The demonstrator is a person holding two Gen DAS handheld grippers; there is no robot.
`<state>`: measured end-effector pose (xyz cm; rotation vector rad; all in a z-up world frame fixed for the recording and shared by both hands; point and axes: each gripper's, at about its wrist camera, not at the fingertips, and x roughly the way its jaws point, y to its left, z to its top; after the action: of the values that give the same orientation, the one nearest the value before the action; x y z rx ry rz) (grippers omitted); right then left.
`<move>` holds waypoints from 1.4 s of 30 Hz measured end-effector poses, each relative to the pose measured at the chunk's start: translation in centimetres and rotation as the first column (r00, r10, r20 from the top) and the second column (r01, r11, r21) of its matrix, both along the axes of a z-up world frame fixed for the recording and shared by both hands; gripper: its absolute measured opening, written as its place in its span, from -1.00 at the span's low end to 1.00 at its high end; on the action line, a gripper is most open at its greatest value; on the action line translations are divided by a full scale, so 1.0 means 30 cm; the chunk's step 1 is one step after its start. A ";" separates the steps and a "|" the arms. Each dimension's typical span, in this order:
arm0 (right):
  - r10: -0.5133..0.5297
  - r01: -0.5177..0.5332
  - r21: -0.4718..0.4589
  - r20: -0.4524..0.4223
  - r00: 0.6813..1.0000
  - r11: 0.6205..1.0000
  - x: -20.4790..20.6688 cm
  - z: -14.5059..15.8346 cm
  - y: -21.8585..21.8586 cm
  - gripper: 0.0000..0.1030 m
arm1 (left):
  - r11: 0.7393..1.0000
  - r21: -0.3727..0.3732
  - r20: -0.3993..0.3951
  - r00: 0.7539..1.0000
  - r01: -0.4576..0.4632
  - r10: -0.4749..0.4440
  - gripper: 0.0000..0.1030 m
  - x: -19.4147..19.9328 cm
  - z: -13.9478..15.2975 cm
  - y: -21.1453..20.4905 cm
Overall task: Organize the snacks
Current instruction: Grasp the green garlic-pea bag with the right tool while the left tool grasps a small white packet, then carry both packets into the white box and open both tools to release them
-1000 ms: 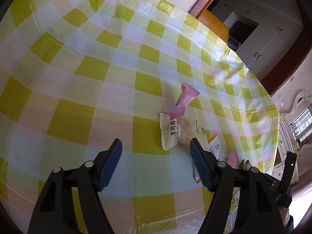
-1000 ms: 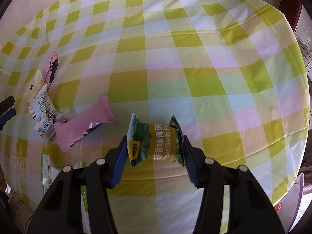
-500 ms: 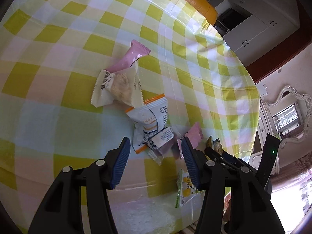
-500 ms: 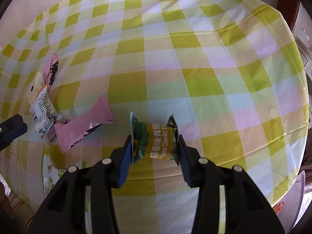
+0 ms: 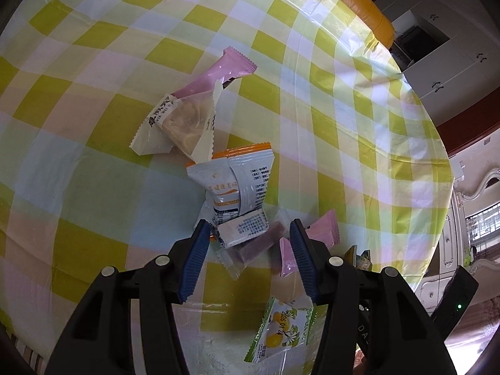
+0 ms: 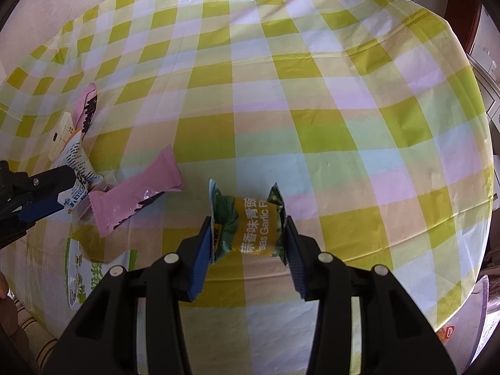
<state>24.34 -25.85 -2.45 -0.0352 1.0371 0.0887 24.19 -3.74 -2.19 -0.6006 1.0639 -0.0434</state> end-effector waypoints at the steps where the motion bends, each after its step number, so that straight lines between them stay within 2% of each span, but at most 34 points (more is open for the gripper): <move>1: 0.003 -0.003 0.002 0.002 1.000 1.000 -0.004 0.001 0.001 -0.15 | 1.000 0.016 -0.006 1.000 0.000 0.000 -0.08 0.004 -0.005 -0.005; 2: 0.004 -0.004 0.007 0.004 1.000 1.000 -0.005 0.002 -0.001 -0.15 | 1.000 0.031 -0.012 1.000 0.002 -0.002 -0.30 0.008 -0.011 -0.010; 3: 0.001 -0.001 0.014 0.005 1.000 1.000 -0.005 0.003 -0.006 -0.15 | 1.000 0.019 -0.015 1.000 -0.003 0.003 -0.32 0.006 -0.021 -0.005; 10: -0.010 0.010 0.046 0.010 1.000 0.999 -0.013 0.009 -0.021 -0.14 | 1.000 -0.010 0.008 1.000 -0.003 0.003 -0.33 -0.029 -0.014 0.025; 17: -0.020 0.019 0.058 0.020 1.000 0.998 -0.033 0.029 -0.030 -0.15 | 1.000 -0.004 0.076 0.997 -0.004 0.005 -0.33 -0.082 0.040 0.034; 22: -0.033 0.032 0.053 0.035 0.999 0.998 -0.055 0.059 -0.049 -0.15 | 0.998 -0.015 0.116 0.992 0.058 -0.056 -0.33 -0.095 0.085 -0.017; 26: -0.059 0.057 0.064 0.040 0.997 0.996 -0.082 0.088 -0.103 -0.15 | 0.985 -0.012 0.133 0.977 0.171 -0.168 -0.33 -0.107 0.115 -0.116; 30: -0.110 0.107 0.066 0.048 0.993 0.992 -0.130 0.121 -0.211 -0.15 | 0.936 0.012 0.151 0.924 0.353 -0.351 -0.33 -0.125 0.139 -0.269; 34: -0.181 0.178 0.047 0.051 0.982 0.983 -0.200 0.140 -0.360 -0.15 | 0.857 0.042 0.159 0.843 0.514 -0.513 -0.33 -0.156 0.159 -0.422; 37: -0.248 0.247 0.026 0.049 0.968 0.969 -0.258 0.142 -0.488 -0.15 | 0.790 0.073 0.152 0.776 0.609 -0.612 -0.33 -0.188 0.170 -0.530; 42: -0.341 0.341 -0.004 0.035 0.939 0.940 -0.358 0.121 -0.660 -0.15 | 0.663 0.122 0.119 0.652 0.739 -0.749 -0.33 -0.247 0.161 -0.708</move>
<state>13.59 -45.65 1.17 0.1343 0.9965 -0.2327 16.78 -24.97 2.63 -0.0528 1.0884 -0.7783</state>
